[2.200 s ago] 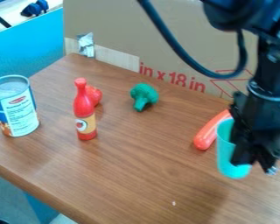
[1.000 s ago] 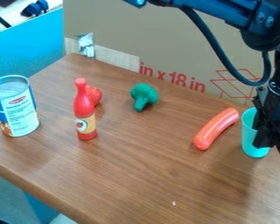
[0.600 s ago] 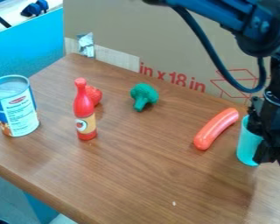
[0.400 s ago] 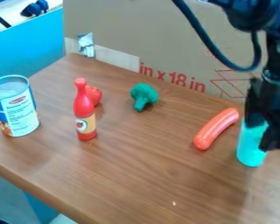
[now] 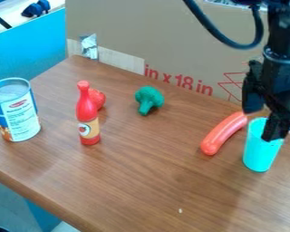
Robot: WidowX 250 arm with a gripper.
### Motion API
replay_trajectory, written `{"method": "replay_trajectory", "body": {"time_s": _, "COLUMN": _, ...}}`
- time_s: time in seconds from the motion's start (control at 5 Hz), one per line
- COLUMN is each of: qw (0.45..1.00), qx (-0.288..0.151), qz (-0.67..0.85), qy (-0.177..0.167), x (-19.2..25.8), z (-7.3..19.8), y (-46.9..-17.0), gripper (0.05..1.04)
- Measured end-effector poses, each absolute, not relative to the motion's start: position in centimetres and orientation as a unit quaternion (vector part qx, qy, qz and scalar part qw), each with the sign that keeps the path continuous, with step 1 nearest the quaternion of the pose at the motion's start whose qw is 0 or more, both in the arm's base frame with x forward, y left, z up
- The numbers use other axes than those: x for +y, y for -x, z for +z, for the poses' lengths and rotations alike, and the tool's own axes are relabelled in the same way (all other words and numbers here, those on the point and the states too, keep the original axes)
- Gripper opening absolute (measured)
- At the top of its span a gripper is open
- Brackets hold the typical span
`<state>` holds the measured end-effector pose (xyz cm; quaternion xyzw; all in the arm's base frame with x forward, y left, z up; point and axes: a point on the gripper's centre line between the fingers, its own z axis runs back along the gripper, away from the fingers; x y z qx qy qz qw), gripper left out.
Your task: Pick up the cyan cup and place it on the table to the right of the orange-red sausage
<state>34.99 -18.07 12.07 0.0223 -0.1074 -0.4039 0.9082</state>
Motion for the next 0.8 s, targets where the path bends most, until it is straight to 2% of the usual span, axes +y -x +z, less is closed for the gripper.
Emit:
{"method": "replay_trajectory", "body": {"time_s": 0.2, "qw": 0.94, "qx": -0.048, "qz": -0.335, "qy": -0.03, "x": -15.7, "z": 13.4, "y": -31.7, "gripper": 1.005}}
{"method": "replay_trajectory", "body": {"time_s": 0.4, "qw": 0.969, "qx": -0.015, "qz": -0.246, "qy": -0.017, "x": -11.0, "z": 13.0, "y": -27.4, "gripper": 1.003}}
{"method": "replay_trajectory", "body": {"time_s": 0.6, "qw": 0.983, "qx": -0.051, "qz": -0.174, "qy": 0.015, "x": -6.5, "z": 12.0, "y": -25.7, "gripper": 1.003}}
{"method": "replay_trajectory", "body": {"time_s": 0.8, "qw": 0.987, "qx": -0.084, "qz": -0.138, "qy": 0.0, "x": -3.1, "z": 11.7, "y": -26.8, "gripper": 1.001}}
